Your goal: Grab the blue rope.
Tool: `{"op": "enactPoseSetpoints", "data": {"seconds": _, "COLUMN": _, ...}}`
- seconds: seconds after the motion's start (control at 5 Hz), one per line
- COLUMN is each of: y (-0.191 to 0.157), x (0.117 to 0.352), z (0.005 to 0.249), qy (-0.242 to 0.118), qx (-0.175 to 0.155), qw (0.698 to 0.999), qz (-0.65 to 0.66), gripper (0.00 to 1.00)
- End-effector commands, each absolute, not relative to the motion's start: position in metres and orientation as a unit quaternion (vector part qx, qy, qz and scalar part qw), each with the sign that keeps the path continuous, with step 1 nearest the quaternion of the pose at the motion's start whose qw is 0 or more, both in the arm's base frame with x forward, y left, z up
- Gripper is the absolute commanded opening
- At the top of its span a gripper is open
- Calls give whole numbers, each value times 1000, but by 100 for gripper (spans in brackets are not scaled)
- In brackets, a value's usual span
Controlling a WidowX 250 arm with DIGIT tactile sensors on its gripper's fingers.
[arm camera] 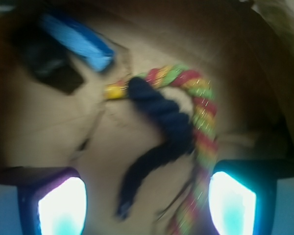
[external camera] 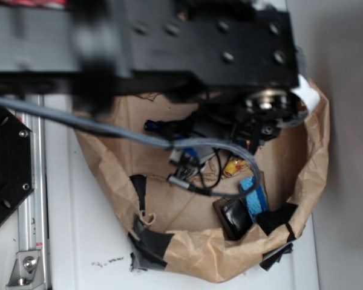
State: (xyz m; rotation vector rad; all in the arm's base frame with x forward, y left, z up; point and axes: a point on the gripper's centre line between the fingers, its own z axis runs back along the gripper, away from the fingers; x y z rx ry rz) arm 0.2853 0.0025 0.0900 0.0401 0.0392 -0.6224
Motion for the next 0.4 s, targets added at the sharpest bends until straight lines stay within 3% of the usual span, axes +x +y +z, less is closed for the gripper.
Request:
{"op": "enactPoseSetpoints", "data": {"seconds": 0.0, "y": -17, "x": 292, "z": 53, "qy": -4, "qx": 26, "qw": 949, "qz": -314, "gripper": 0}}
{"op": "enactPoseSetpoints", "data": {"seconds": 0.2, "y": -18, "x": 294, "z": 43, "qy": 4, "qx": 24, "qw": 953, "qz": -300, "gripper": 0}}
